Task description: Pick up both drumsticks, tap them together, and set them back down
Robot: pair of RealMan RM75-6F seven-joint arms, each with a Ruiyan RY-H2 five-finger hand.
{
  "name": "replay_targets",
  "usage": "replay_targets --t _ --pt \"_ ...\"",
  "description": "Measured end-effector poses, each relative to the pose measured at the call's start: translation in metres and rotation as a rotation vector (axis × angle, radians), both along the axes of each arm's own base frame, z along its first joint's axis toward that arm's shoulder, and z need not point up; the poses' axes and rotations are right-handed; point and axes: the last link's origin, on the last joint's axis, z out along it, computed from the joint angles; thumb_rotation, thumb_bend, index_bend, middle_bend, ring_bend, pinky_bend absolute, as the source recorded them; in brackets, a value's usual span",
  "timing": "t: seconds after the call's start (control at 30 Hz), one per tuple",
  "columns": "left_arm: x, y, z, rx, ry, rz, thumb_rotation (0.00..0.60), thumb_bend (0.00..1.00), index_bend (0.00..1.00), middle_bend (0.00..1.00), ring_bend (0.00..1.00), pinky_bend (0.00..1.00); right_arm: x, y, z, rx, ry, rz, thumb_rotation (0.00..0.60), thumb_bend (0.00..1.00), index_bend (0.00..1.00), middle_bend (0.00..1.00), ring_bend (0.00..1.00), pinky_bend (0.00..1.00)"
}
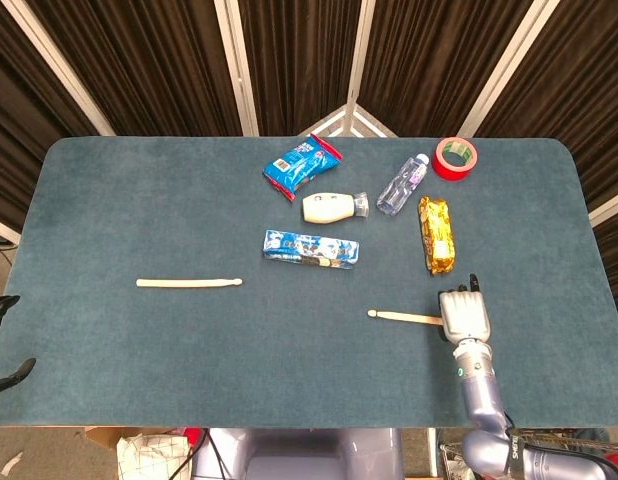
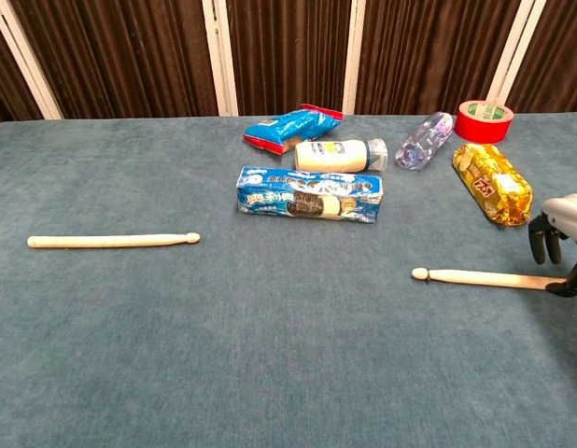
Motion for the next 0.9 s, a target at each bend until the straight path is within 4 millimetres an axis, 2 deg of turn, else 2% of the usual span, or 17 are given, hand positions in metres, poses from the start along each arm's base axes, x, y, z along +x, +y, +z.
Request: replay_targets --t 0.3,0.9 --pt "-0.001 0.0 0.001 0.003 0.003 0.007 0.6 0.27 0.18 0.18 0.0 0.0 -0.002 0.0 -0.003 -0.003 0.009 0.002 0.6 0.31 0.52 0.48 0.31 0.07" --pt "0.0 0.001 -0.003 -0.006 0.014 0.011 0.6 0.27 0.18 0.17 0.0 0.0 -0.013 0.001 0.001 -0.009 0.006 -0.009 0.6 0.33 0.52 0.5 0.32 0.07"
